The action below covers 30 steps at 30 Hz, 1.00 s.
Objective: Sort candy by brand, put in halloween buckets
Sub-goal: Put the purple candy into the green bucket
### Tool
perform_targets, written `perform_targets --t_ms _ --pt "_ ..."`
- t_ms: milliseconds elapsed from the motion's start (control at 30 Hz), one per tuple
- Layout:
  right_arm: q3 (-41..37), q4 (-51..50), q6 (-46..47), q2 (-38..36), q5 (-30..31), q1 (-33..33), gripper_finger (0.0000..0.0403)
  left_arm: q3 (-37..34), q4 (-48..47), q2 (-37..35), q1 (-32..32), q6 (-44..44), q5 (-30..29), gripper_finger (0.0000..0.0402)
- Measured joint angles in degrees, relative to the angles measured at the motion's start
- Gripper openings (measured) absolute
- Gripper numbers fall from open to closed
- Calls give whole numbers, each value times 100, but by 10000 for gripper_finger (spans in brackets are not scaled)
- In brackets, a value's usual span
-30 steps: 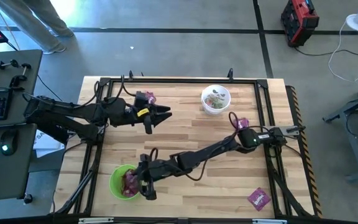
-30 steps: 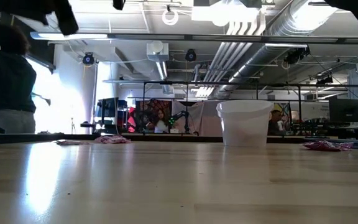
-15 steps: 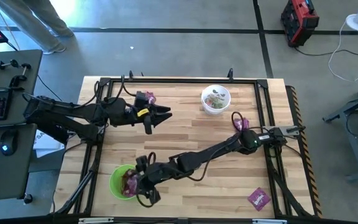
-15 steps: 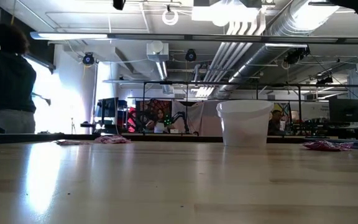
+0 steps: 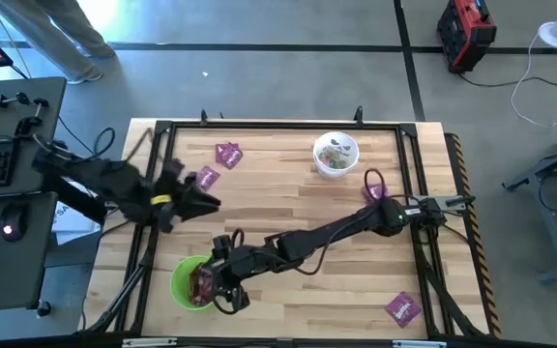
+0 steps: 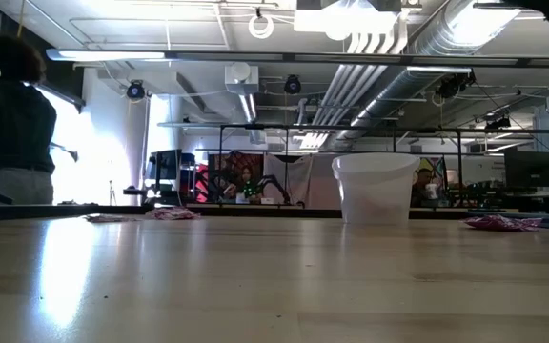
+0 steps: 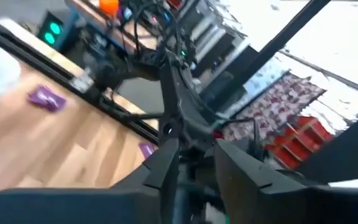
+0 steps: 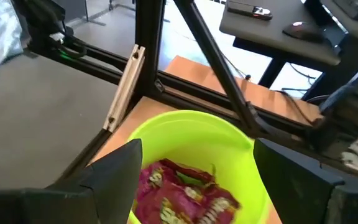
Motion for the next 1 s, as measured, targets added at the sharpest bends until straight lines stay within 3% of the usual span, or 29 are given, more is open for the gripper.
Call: perform_targets --t_ms 133,233,333,433,600,700,833,1000 --pt "0 -605 -162 -278 0 -105 303 0 -319 -214 -649 307 -999 59" --pt "0 -1411 -161 -489 0 -245 302 0 -642 -241 -947 398 -1370 33" --pt "0 -2183 -111 -676 -1 -414 294 -2 -867 -193 -1117 585 -1464 6" --pt "0 -2948 49 -848 -214 -606 269 -2 -885 -160 -1127 800 -1502 5" --pt "-1 -4275 74 -958 -531 -851 204 -2 -999 -118 -894 929 -1470 1" --pt "-170 -4894 -83 -1012 -727 -961 160 -53 -1010 -55 -658 964 -1084 0" --pt "-1199 -5021 -173 -1512 -1380 -1155 110 -258 -986 63 -241 972 -500 0" --pt "-3627 -3954 506 -3107 -1425 -1437 80 -484 -997 293 448 960 21 0"
